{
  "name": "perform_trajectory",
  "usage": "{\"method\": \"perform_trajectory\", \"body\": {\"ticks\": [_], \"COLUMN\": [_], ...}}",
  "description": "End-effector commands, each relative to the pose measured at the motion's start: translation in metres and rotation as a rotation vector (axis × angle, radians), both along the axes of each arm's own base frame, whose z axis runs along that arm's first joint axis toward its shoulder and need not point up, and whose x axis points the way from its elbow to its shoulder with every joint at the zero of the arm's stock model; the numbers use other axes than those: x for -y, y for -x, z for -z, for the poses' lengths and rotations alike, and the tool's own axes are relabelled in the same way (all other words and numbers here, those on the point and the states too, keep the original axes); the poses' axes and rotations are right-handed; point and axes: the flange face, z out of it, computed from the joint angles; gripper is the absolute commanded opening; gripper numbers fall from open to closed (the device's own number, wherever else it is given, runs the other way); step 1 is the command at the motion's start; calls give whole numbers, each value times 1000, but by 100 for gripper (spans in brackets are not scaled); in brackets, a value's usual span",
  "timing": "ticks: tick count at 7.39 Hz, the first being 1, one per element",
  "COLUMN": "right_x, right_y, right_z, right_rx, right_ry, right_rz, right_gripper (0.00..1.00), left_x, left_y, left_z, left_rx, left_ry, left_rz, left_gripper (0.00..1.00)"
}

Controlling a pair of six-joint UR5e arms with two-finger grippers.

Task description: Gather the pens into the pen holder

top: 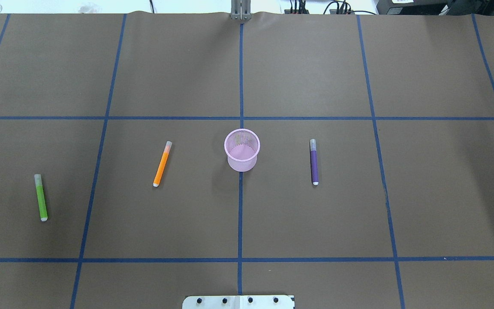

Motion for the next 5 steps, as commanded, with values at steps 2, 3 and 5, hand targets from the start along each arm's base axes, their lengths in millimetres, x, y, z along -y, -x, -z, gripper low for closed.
{"method": "perform_trajectory", "body": {"ticks": [2,3,5], "right_x": [0,0,2], "right_y": [0,1,0], "right_z": [0,-1,7], "right_rx": [3,8,6], "right_ry": [-2,1,-17], "right_rz": [1,1,0], "right_gripper": [100,100,100], "left_x": [1,1,2], "left_y": [-5,-5,-5], "left_z": [-1,1,2], "left_rx": [-2,-2,-3], "left_ry": [7,3,1], "left_rz": [-4,-6,-5], "left_gripper": [100,100,100]}}
